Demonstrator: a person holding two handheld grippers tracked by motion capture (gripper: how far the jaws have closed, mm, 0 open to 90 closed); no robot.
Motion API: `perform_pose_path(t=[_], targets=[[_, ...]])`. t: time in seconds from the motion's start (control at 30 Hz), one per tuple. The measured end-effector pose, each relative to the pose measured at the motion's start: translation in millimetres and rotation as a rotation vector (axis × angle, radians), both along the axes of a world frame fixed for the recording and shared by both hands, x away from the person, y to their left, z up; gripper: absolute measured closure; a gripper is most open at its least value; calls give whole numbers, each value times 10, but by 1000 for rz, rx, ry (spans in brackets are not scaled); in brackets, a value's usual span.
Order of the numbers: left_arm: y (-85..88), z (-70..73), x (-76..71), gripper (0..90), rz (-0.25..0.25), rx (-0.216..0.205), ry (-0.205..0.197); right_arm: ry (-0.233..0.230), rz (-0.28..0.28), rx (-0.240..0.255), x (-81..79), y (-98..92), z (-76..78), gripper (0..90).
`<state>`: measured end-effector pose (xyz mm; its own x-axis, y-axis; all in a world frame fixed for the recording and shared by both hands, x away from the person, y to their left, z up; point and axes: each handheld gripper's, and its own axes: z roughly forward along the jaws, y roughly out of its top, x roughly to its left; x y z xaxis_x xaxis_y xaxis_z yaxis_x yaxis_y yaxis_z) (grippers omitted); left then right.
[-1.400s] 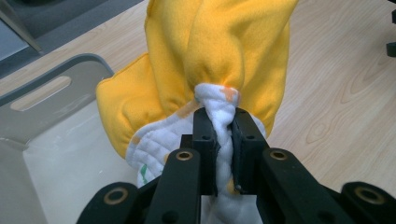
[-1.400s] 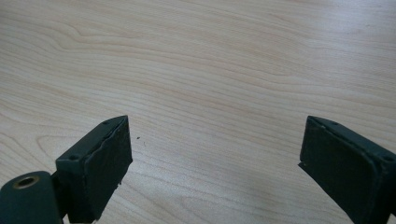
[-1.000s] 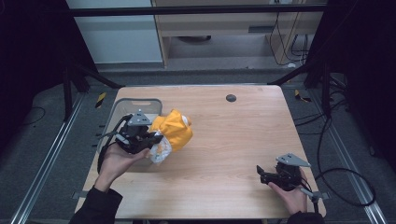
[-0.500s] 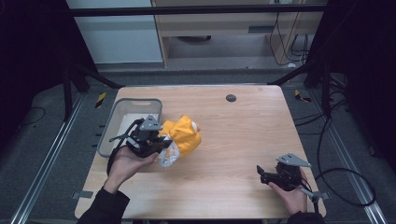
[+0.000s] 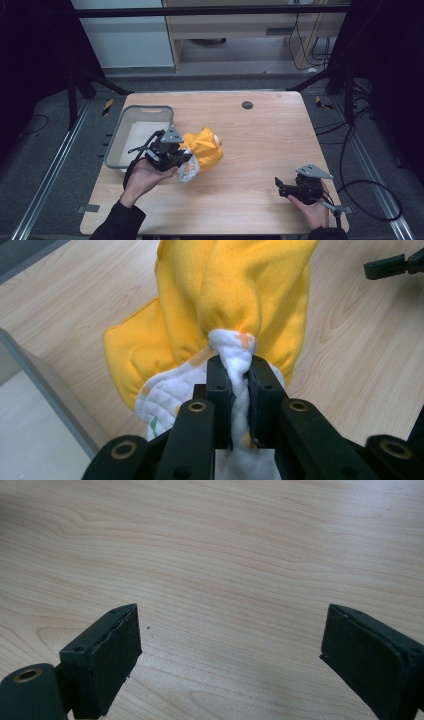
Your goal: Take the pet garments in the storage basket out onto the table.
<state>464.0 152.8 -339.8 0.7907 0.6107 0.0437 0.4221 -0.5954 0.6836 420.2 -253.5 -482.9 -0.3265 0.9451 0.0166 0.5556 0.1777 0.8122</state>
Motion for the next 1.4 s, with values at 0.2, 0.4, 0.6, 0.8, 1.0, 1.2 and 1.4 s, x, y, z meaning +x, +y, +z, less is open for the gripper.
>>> perform_pose_path(t=[0.2, 0.4, 0.6, 0.8, 1.0, 1.2, 1.4], targets=[[-83, -65, 9, 818, -18, 10, 15, 0, -1, -2, -1, -1, 0, 90], [-142, -155, 21, 818, -30, 16, 28, -1, -1, -2, -2, -1, 0, 90], [-185, -252, 28, 818, -38, 22, 42, 0, -1, -3, -1, -1, -1, 90], [-230, -330, 32, 818, -47, 28, 54, -1, -2, -3, 0, -2, -1, 90], [-299, -379, 27, 817, -65, 33, 61, -1, -2, -4, 2, -3, -3, 90], [-377, -471, 29, 818, -89, 40, 68, 5, 2, 0, 2, 6, -5, 89], [-445, -551, 30, 818, -108, 48, 76, 0, 0, -3, 4, 0, -5, 89]])
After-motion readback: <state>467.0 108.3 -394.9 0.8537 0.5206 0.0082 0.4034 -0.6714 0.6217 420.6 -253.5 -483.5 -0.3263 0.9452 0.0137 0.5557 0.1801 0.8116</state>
